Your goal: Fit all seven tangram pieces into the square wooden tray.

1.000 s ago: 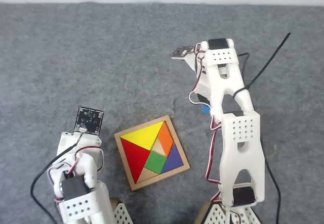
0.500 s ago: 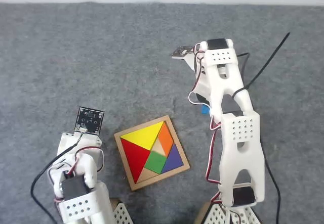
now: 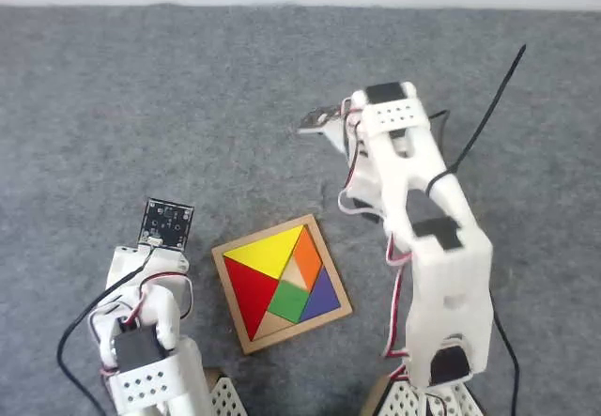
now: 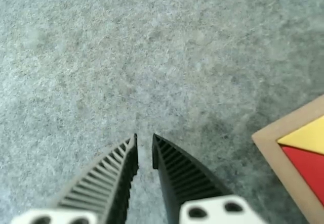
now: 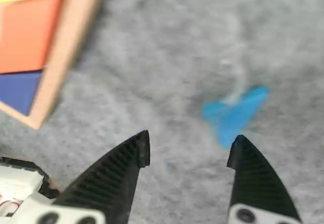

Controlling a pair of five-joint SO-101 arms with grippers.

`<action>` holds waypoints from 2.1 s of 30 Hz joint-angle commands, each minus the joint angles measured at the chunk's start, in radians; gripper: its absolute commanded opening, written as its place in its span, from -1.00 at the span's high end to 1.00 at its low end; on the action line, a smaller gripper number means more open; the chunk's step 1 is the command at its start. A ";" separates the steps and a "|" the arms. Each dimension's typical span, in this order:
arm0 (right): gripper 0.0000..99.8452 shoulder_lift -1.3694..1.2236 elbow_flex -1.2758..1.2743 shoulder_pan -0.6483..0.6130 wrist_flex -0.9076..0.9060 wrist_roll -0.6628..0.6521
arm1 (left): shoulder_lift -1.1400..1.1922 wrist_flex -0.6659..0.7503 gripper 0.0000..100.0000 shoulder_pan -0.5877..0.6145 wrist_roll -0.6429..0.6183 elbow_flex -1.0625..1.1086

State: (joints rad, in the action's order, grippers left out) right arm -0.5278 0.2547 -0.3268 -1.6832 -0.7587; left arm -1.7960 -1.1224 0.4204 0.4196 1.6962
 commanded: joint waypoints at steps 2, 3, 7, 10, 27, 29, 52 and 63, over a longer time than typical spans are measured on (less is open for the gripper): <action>0.50 0.156 -0.172 -0.012 0.170 -0.014 | -0.020 -0.005 0.89 0.006 0.008 -0.013; 0.46 0.148 -0.183 -0.007 0.189 -0.012 | -0.020 -0.005 0.89 0.006 0.008 -0.013; 0.27 0.085 -0.166 0.044 0.249 -0.014 | -0.020 -0.005 0.89 0.006 0.008 -0.013; 0.29 0.035 -0.115 0.077 0.265 -0.014 | -0.020 -0.005 0.89 0.006 0.008 -0.013; 0.73 -0.137 0.032 0.082 0.236 -0.006 | -0.020 -0.005 0.89 0.006 0.008 -0.013; 0.79 -0.137 0.032 0.082 0.236 -0.006 | -0.020 -0.005 0.89 0.006 0.008 -0.013; 0.99 -0.137 0.382 0.081 -0.094 -0.005 | -0.020 -0.006 0.89 0.006 0.008 -0.013; 0.95 -0.131 0.419 0.071 -0.110 0.008 | -0.020 -0.018 0.89 0.006 0.048 -0.013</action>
State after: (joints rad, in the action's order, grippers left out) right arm -0.6720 0.6214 -0.2455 -1.7522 -0.7557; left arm -1.7960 -1.1377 0.4204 0.4565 1.6962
